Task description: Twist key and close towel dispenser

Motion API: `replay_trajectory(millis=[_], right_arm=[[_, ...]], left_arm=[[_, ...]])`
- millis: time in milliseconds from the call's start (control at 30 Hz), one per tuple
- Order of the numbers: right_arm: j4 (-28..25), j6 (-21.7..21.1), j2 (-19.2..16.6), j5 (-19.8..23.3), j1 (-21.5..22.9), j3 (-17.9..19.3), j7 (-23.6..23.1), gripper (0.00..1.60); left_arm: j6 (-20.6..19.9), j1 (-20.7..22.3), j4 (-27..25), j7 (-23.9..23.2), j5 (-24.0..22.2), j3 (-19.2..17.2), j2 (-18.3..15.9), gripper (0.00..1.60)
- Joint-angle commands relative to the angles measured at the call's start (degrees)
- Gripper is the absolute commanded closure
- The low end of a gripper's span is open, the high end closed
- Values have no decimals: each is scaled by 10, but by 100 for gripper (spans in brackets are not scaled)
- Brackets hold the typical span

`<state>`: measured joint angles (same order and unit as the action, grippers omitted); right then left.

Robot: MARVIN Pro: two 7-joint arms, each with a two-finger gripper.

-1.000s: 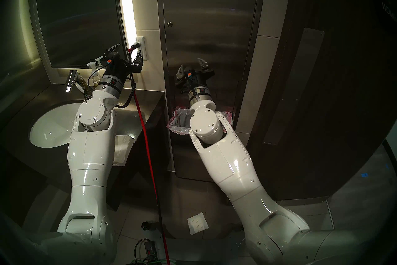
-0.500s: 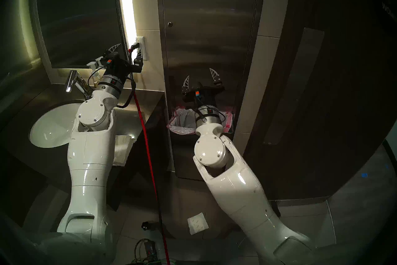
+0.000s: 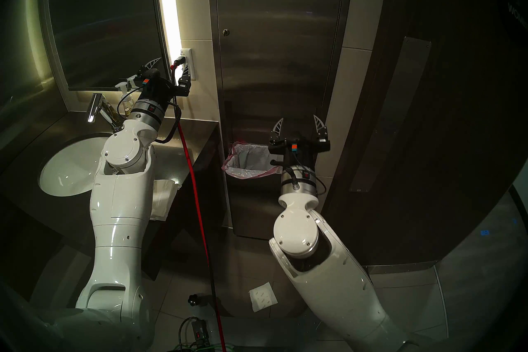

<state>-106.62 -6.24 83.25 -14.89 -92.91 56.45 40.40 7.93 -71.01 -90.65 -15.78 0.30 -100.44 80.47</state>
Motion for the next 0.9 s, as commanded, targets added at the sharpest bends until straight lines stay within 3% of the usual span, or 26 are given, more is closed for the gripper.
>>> replay_trajectory(millis=[0,133,200,267,867], right_arm=[[-65,-26,-38,59,-22,-18,20,0],[-76,-27,-37,66,-18,-20,16,0],[-117,-54,-46,92,-24,-17,-10,0],[-125,-64,-46,99,-24,-16,-15,0],[-137,-86,-50,114,-24,-11,-25,0]], left_arm=[[1,13,-6,4,2,1,0,0],[1,13,-6,5,2,2,0,0],[1,13,-6,7,2,3,-1,0],[0,13,-6,7,2,3,-2,0],[0,13,-6,12,-1,8,-6,0]])
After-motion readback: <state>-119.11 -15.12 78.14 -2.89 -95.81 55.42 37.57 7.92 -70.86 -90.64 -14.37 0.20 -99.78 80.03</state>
